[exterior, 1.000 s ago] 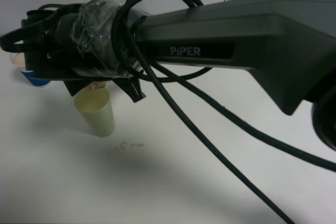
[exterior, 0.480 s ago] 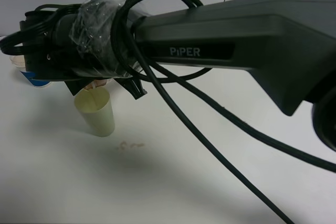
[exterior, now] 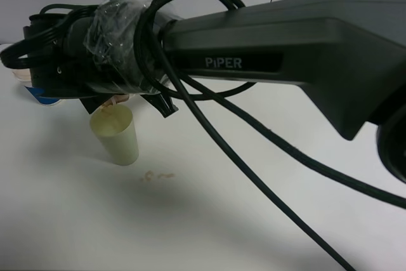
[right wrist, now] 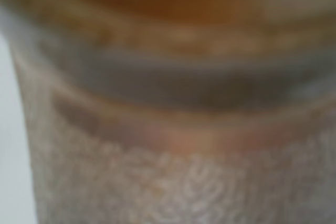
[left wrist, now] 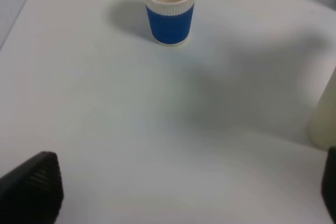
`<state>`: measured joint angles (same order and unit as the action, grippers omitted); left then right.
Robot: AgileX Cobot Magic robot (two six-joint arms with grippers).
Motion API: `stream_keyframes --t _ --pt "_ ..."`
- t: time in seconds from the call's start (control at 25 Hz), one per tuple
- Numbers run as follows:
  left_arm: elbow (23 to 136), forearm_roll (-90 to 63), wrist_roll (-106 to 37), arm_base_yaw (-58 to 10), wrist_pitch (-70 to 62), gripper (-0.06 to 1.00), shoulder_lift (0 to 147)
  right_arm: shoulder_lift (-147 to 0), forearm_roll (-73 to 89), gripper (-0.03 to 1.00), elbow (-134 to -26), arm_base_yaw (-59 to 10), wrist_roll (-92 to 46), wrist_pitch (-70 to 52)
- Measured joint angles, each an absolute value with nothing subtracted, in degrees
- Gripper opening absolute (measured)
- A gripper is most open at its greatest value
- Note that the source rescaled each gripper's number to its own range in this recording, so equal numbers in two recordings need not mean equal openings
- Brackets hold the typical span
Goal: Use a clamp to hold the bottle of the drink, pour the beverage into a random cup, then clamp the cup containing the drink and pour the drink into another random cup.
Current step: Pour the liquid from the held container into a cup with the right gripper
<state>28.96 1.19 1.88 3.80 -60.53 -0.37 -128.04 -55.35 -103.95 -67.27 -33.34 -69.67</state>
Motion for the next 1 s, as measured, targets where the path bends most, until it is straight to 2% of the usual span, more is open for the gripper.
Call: stream_keyframes --t 1.0 --pt "28.96 1.19 1.88 3.8 -60.53 1.0 -0.37 -128.04 -60.06 0.01 -103.95 -67.27 -33.34 -69.67"
